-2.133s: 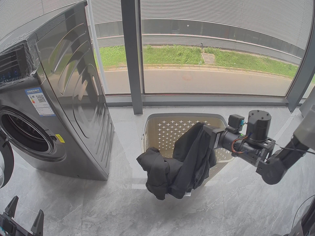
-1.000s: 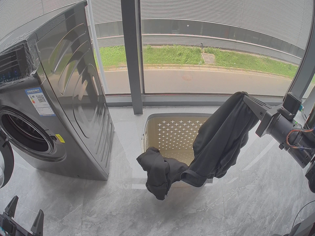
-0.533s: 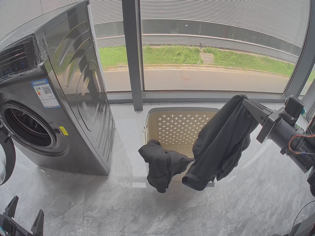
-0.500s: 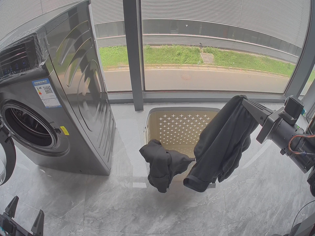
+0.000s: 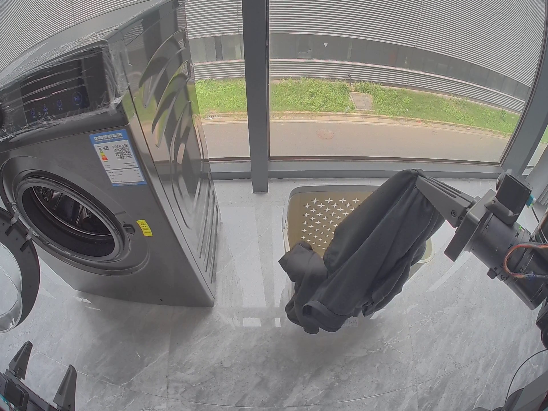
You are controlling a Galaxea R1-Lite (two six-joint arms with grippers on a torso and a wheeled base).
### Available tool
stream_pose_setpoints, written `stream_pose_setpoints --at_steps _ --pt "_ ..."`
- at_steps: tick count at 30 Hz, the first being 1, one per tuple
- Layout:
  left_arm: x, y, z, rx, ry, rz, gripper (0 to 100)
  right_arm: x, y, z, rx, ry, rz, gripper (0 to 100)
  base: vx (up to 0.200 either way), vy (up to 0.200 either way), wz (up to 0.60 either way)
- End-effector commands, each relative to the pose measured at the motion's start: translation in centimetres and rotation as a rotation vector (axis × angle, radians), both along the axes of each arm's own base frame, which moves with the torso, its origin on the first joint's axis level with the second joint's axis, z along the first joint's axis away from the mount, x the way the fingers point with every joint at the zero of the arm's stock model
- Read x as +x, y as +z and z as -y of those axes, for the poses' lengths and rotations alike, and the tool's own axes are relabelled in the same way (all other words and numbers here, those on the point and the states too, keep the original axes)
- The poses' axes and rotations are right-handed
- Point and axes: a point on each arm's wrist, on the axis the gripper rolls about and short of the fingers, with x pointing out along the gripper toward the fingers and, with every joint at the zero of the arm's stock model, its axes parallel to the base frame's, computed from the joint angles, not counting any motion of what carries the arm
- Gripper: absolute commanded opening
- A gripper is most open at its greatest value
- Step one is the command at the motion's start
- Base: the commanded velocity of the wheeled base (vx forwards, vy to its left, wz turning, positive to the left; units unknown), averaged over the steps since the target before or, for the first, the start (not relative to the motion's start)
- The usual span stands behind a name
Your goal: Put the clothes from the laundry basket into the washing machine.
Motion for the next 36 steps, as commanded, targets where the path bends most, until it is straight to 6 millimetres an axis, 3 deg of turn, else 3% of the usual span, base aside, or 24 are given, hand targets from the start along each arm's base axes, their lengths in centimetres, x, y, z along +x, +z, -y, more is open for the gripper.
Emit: stream_pose_setpoints --at_steps 1,32,36 --pt "0.00 -0.48 0.00 0.000 0.000 0.000 100 -0.44 0.20 -0.03 0.006 0.017 0.010 0 0.000 0.200 0.00" --pt "0.00 -0.48 0.00 0.000 0.000 0.000 100 -0.70 0.00 -0.62 0.005 0.056 0.008 0 0.000 0.200 0.00" --pt "0.01 -0.48 0.00 0.000 0.000 -0.001 100 -0.68 0.00 -0.60 0.004 0.057 0.008 0 0.000 0.000 0.00"
